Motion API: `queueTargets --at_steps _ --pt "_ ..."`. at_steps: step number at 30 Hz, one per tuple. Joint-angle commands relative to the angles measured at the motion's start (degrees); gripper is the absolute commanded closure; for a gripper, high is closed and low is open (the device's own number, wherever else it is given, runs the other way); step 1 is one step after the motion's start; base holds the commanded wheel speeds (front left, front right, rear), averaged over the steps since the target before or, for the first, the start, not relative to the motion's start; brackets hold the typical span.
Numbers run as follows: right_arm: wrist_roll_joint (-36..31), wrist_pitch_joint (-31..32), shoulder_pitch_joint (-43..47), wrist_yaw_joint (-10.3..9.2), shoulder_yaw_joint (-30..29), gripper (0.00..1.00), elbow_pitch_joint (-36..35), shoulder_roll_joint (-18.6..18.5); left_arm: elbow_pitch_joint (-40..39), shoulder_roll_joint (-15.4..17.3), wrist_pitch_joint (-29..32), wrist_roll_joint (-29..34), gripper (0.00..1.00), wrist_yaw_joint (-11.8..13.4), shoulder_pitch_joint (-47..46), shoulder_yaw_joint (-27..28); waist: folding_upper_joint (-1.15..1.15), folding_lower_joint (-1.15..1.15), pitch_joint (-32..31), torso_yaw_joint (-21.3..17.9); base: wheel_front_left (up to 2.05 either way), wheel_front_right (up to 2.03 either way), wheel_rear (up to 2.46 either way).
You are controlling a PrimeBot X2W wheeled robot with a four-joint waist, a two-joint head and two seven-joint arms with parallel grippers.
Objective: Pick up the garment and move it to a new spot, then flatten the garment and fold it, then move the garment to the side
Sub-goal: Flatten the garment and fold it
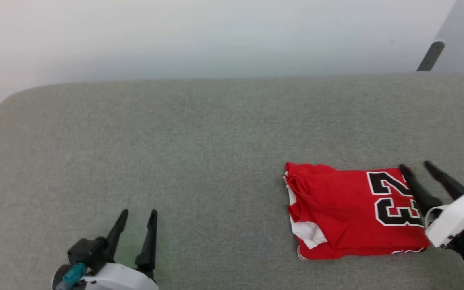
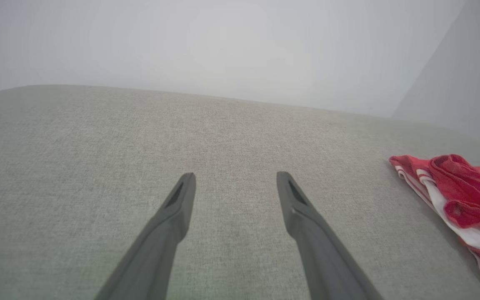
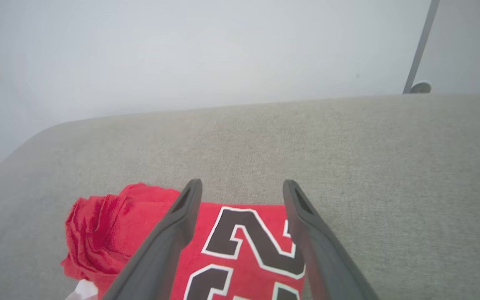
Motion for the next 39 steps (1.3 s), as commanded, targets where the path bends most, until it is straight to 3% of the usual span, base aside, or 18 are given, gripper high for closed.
queueTargets --at_steps 1,5,11,29,39 --pt "-0.6 -2.3 0.6 0.01 -0.5 0.00 1.0 0.2 0.4 0.0 0.0 -0.2 0.00 -0.1 0.4 -0.2 0.00 0.00 -1.3 -1.2 0.00 0.00 0.00" --pt "-1.9 -8.4 0.9 0.01 -1.1 0.00 4.7 0.9 1.2 0.1 0.0 0.1 0.00 -0.1 0.7 -0.3 0.00 0.00 -3.4 -2.0 0.00 0.00 0.00" --pt "-5.3 -11.2 3.2 0.01 -2.3 0.00 6.7 2.0 -0.1 0.4 0.0 1.0 0.00 -0.1 2.3 1.1 0.00 0.00 -6.6 -2.4 0.00 0.00 0.00" --pt "-12.2 -11.8 15.9 0.00 -12.8 0.00 -3.6 4.6 -10.1 -0.1 0.0 3.1 0.00 0.5 13.8 8.2 0.00 0.00 -8.9 -3.1 0.00 0.00 0.00" --pt "-16.0 -8.3 23.6 0.00 -20.7 0.00 -11.5 6.4 -16.4 -1.6 0.0 3.8 0.00 1.2 19.4 10.2 0.00 0.00 -7.9 -2.6 0.00 0.00 0.00"
